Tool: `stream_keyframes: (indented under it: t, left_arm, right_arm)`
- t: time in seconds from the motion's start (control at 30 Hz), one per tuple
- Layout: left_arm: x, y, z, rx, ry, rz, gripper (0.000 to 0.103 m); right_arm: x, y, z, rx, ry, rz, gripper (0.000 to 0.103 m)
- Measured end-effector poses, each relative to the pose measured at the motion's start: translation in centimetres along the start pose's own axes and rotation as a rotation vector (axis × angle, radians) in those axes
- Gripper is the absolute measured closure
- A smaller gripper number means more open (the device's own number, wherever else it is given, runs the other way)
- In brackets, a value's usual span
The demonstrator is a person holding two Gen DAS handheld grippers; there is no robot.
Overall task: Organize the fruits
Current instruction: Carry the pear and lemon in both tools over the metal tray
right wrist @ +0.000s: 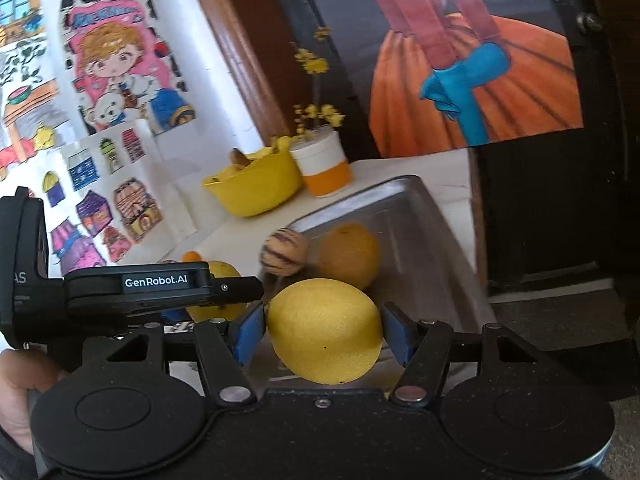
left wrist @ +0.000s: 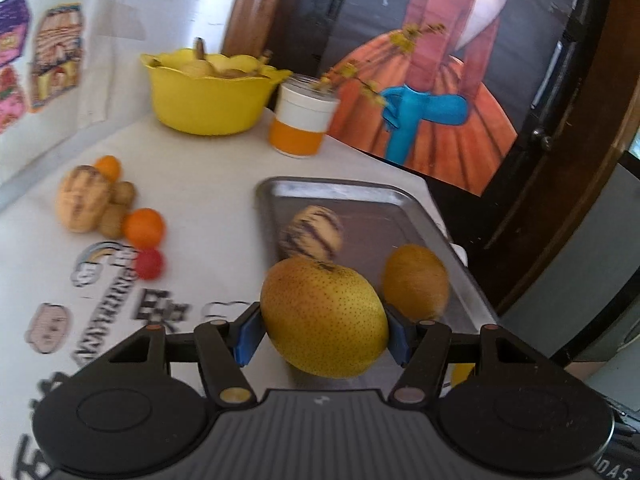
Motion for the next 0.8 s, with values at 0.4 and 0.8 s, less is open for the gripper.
stream_keyframes:
  t: [0.4, 0.8]
  left_arm:
    - [-2.2, -1.8, 1.2, -0.052, 0.035, 0.001, 0.037]
    - [-2.7, -2.3, 2.1, -0.078, 0.063, 0.02, 0.037]
  right_arm:
    - [-1.0, -1.1, 0.6, -0.007, -0.006, 0.003, 0.038]
    - [-1.2, -1.0, 0.7, 0.012, -0.014, 0.004, 0.038]
Point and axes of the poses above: each gripper's, at about its wrist camera, not at the fingertips, and x roughly against the way its jaws point, y to its left, z to its underside, the point moved 10 cm from there along -x, roughly the way its jaws point, and after that the axes turned 15 degrees about -y, right-handed, at the moved point
